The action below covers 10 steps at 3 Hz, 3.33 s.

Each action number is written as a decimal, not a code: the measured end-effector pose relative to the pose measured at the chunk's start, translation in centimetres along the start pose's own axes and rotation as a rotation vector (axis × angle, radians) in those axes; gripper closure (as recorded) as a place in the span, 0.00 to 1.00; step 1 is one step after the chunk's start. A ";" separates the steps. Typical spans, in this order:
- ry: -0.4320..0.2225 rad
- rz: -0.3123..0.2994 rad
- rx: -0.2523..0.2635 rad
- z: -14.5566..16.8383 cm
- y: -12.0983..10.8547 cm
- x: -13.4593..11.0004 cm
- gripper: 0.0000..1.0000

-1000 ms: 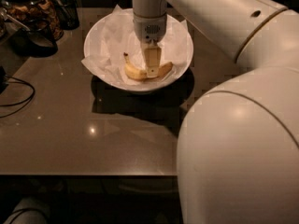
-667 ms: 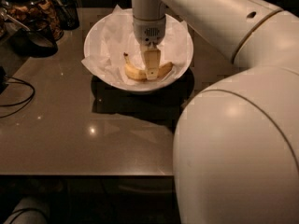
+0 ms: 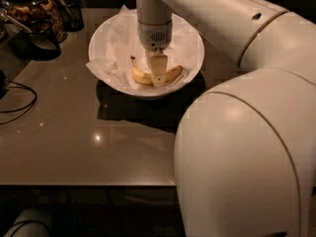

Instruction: Pick banana from white bowl

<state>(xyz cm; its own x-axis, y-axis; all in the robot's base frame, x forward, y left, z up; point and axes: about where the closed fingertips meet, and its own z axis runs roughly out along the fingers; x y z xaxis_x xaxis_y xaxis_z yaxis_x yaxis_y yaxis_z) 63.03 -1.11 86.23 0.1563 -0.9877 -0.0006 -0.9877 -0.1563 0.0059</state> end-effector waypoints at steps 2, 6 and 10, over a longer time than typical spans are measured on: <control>-0.015 -0.028 -0.023 1.1 -0.4 -0.4 0.45; -0.034 -0.037 -0.030 1.8 -0.7 -0.4 1.00; -0.011 -0.017 0.102 -5.5 0.1 -2.9 1.00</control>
Offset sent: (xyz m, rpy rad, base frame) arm -0.0212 -0.0108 -0.0104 -0.0435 0.1400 0.0449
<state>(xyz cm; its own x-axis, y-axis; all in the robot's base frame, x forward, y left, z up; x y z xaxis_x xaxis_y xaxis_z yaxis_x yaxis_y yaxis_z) 62.47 1.68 91.75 0.1740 -0.9847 -0.0112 -0.9804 -0.1721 -0.0957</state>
